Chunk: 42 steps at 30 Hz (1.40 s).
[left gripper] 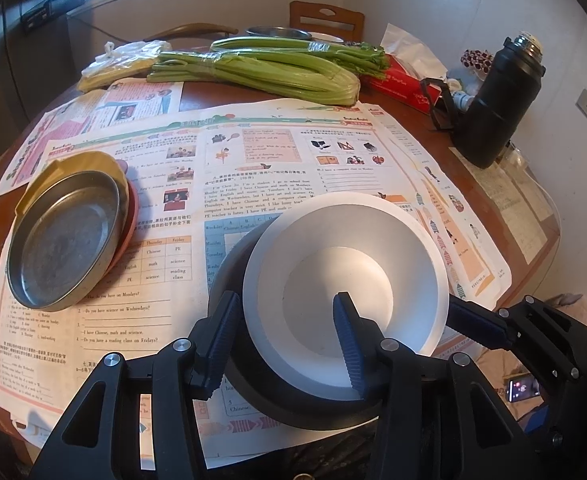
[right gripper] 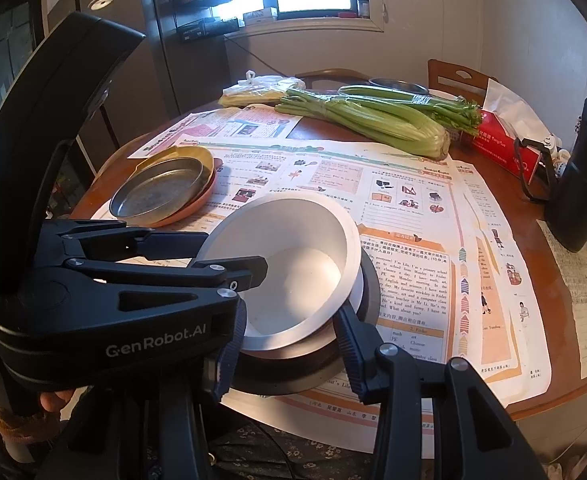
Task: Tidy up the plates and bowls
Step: 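Lower the paper bowl into the white foam bowl with the left tool, then open the left tool and release the paper bowl, then grasp the rim of the nested steel bowl stack with the left tool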
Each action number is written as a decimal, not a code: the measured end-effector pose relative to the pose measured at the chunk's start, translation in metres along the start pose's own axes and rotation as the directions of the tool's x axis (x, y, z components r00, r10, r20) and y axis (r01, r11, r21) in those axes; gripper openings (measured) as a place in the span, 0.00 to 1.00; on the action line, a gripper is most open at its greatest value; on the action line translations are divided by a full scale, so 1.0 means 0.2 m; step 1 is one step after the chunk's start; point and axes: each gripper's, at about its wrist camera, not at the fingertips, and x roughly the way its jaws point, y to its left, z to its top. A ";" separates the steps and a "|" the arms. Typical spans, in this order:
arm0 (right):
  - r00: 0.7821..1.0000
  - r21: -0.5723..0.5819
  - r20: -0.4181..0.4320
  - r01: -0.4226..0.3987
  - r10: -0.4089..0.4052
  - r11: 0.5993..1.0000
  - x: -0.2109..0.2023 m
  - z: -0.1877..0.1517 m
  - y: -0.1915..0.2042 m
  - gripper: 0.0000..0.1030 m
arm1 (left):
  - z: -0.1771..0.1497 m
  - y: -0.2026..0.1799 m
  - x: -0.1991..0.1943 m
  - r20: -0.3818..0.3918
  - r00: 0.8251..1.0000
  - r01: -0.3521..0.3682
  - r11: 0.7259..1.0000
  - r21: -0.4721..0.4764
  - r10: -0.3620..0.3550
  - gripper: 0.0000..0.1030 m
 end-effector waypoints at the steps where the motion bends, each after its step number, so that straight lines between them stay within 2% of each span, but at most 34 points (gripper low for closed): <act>1: 1.000 0.001 0.001 0.001 -0.001 1.000 0.00 0.00 0.00 0.44 | 0.00 0.00 0.00 0.005 1.000 -0.007 1.000 0.002 0.007 0.49; 14: 1.000 0.017 0.020 0.008 -0.008 1.000 -0.04 0.01 -0.03 0.44 | 0.00 0.03 -0.04 0.019 1.000 -0.016 1.000 -0.008 0.016 0.49; 20: 0.998 0.016 0.060 0.011 -0.012 1.000 -0.10 0.02 -0.03 0.44 | 0.00 0.04 -0.09 0.039 0.999 -0.016 1.000 -0.024 0.017 0.49; 23: 0.996 0.013 0.090 0.016 -0.017 1.000 -0.14 0.03 -0.02 0.44 | 0.00 0.05 -0.14 0.061 0.998 -0.033 0.999 -0.026 0.035 0.55; 28: 0.989 0.017 0.147 0.032 -0.034 0.999 -0.20 0.04 -0.02 0.44 | -0.02 0.04 -0.19 0.107 0.992 -0.060 0.998 -0.017 0.061 0.57; 33: 0.982 0.041 0.183 0.034 -0.041 0.999 -0.24 0.05 -0.05 0.44 | -0.03 0.05 -0.20 0.118 0.990 -0.070 0.998 -0.011 0.070 0.58; 42: 0.985 0.110 0.172 0.016 -0.035 0.994 -0.22 0.05 -0.13 0.46 | -0.06 0.13 -0.18 0.102 0.992 -0.063 0.996 -0.062 0.069 0.58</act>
